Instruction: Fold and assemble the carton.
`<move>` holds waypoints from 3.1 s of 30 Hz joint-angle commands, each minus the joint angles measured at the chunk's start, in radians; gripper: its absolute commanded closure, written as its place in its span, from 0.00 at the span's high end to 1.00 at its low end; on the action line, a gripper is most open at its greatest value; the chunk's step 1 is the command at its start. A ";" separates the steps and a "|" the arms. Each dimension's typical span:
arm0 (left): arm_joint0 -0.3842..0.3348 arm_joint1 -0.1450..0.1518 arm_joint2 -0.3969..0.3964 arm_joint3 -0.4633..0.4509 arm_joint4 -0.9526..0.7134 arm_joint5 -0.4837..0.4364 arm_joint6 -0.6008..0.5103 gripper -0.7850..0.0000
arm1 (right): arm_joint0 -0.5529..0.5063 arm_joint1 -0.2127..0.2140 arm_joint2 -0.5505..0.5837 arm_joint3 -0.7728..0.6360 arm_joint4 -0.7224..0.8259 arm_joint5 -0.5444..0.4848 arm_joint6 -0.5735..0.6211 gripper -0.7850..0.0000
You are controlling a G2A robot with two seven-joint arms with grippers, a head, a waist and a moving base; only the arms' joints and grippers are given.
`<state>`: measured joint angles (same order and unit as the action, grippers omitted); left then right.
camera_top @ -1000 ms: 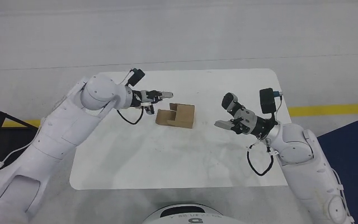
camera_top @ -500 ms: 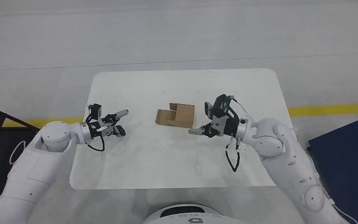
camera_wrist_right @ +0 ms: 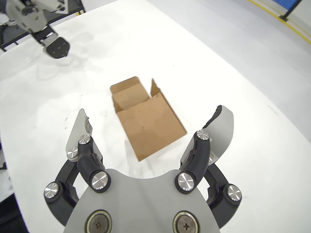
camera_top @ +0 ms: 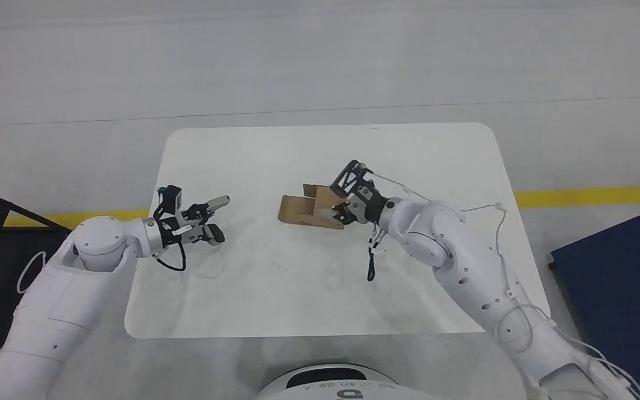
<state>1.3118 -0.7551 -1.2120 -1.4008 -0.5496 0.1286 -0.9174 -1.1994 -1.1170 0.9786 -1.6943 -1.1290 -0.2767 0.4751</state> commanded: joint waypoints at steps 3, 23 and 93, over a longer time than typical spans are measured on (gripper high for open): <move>0.000 0.000 0.000 0.000 0.000 0.000 0.000 1.00 | -0.021 0.006 0.023 -0.005 -0.118 0.061 0.009 1.00; 0.000 0.000 0.000 0.000 0.000 0.000 0.000 1.00 | -0.020 -0.004 0.040 0.077 -0.155 0.073 0.048 1.00; -0.561 -0.242 0.536 0.137 0.211 0.473 -0.065 0.47 | -0.098 -0.026 0.148 0.018 -0.018 0.032 -0.071 1.00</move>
<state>0.7583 -0.9907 -0.6822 -1.2776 -0.3325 0.5861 -0.9866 -1.2964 -1.1435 1.1243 -1.6766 -1.1471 -0.2435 0.4047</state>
